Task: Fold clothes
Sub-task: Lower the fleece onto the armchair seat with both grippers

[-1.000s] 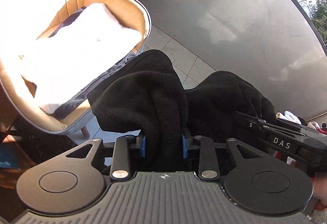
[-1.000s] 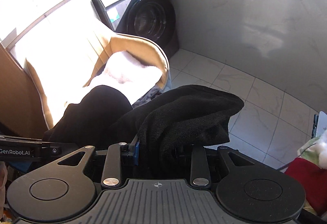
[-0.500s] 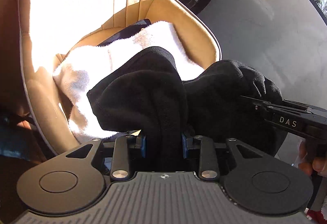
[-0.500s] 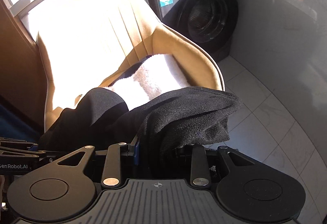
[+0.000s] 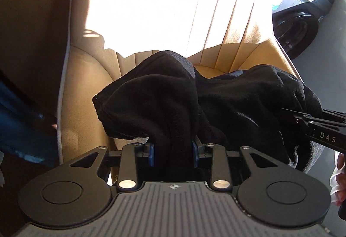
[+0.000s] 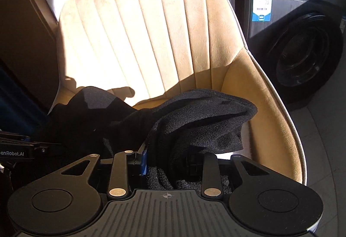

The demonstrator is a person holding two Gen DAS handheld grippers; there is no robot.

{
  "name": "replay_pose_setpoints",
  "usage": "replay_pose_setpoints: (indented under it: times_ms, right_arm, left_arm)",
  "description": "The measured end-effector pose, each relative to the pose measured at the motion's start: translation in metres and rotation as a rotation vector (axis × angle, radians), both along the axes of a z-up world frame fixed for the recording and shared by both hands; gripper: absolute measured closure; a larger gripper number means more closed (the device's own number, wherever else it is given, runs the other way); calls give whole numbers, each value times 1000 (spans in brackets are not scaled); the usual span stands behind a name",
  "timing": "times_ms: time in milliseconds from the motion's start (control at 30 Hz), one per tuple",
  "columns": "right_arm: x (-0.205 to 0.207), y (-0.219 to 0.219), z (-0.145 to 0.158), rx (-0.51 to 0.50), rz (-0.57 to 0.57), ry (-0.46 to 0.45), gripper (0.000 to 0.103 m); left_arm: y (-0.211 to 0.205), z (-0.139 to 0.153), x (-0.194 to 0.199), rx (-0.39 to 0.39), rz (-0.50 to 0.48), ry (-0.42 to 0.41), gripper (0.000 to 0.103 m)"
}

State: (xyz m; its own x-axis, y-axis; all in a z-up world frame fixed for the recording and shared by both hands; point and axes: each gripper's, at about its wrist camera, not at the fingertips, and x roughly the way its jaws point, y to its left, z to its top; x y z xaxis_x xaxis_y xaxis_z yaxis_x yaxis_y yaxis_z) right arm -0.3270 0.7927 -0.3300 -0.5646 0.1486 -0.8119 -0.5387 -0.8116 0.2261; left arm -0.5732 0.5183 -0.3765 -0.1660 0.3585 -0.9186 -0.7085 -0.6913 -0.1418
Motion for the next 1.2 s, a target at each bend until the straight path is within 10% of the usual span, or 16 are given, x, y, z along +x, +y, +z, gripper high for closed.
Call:
replay_pose_setpoints:
  times_ms: [233,367,433,533,800,1000,1067,1100,1200]
  right_arm:
    - [-19,21,-112,-45,-50,-195,65]
    - [-11,6,-119,23,-67,-186,52]
    - [3,0,-105,68,-117,-144,12]
    - [40,0,-79,94,-229,-41,7]
    - [149,4,-103,-215,-623,26,29]
    - [156,-5,-137,-281,-695,30,49]
    - [156,-6,-141,-302,-726,53,70]
    - [156,-6,-142,-311,-741,63,100]
    - [160,-15,-118,-211,-828,16,99]
  left_arm:
    - [19,-101,-26,-175,-48,-116,59]
    - [14,-94,-19,-173,-129,-51,49]
    - [8,-80,-15,-163,-146,-5,42]
    - [-6,-55,-8,-117,-132,63,31]
    - [-42,-24,34,-34,-125,120,31]
    - [-18,-83,38,-95,-143,27,32]
    - [-11,-105,33,-137,-133,38,34]
    - [-9,-110,32,-153,-135,37,34]
    - [-4,-120,30,-187,-153,34,34]
